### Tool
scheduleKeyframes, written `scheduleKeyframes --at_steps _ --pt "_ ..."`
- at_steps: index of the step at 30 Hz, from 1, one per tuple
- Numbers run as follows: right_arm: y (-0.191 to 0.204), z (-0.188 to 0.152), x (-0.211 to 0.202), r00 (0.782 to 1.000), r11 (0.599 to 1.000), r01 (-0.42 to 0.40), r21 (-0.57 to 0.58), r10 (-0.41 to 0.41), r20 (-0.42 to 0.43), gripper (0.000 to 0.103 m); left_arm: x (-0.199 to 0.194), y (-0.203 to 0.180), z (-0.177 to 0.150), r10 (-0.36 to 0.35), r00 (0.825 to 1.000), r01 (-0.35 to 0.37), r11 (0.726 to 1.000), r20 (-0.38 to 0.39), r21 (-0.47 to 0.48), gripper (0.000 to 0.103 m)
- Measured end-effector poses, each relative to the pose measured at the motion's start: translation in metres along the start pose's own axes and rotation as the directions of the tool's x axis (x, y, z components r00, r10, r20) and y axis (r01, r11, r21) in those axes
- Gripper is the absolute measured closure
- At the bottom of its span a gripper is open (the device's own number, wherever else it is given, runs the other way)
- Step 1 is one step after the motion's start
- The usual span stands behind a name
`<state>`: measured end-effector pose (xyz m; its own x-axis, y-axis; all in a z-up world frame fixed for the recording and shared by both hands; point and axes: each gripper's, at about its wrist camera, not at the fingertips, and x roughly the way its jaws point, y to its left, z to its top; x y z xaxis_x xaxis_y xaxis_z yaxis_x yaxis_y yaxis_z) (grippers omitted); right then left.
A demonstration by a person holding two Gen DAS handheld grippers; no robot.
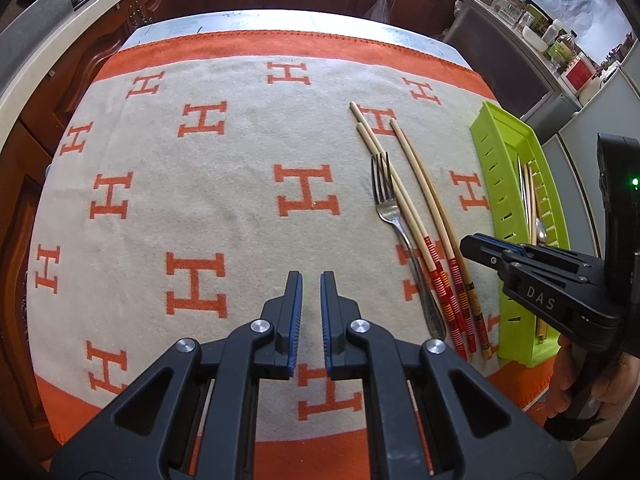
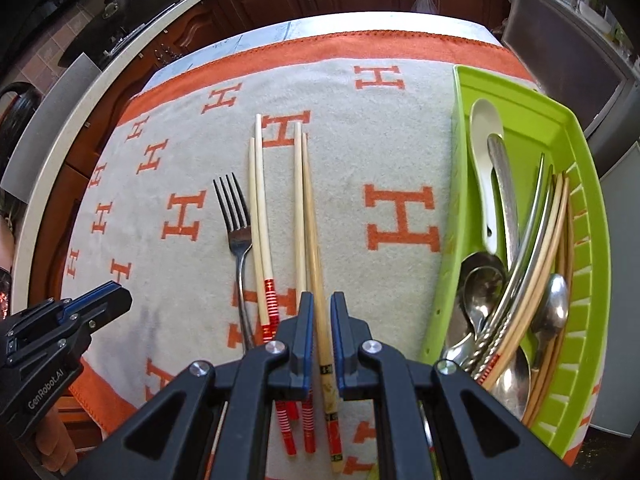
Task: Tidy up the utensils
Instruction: 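Close the right tool on a red-banded chopstick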
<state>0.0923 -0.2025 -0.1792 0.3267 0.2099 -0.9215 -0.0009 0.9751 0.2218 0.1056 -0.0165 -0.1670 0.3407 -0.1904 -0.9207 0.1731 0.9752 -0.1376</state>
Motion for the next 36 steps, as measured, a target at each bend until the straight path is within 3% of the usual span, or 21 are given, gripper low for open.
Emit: scheduleKeyframes --at_steps 23,27,36 --pt "0.021 0.027 0.019 0.991 0.987 0.075 -0.139 -0.090 -0.102 0.095 0.015 0.020 0.001 -0.028 0.999 0.027 0.999 -0.030 -0.041 0.098" --pt "0.021 0.029 0.025 0.981 0.979 0.129 -0.159 -0.149 -0.121 0.095 0.015 0.017 0.000 -0.027 0.999 0.026 0.999 -0.033 -0.032 0.098" --pt "0.020 0.025 0.023 0.990 0.979 0.109 -0.170 -0.122 -0.072 0.097 0.019 0.004 0.003 -0.022 0.999 0.022 1.000 -0.048 -0.012 0.098"
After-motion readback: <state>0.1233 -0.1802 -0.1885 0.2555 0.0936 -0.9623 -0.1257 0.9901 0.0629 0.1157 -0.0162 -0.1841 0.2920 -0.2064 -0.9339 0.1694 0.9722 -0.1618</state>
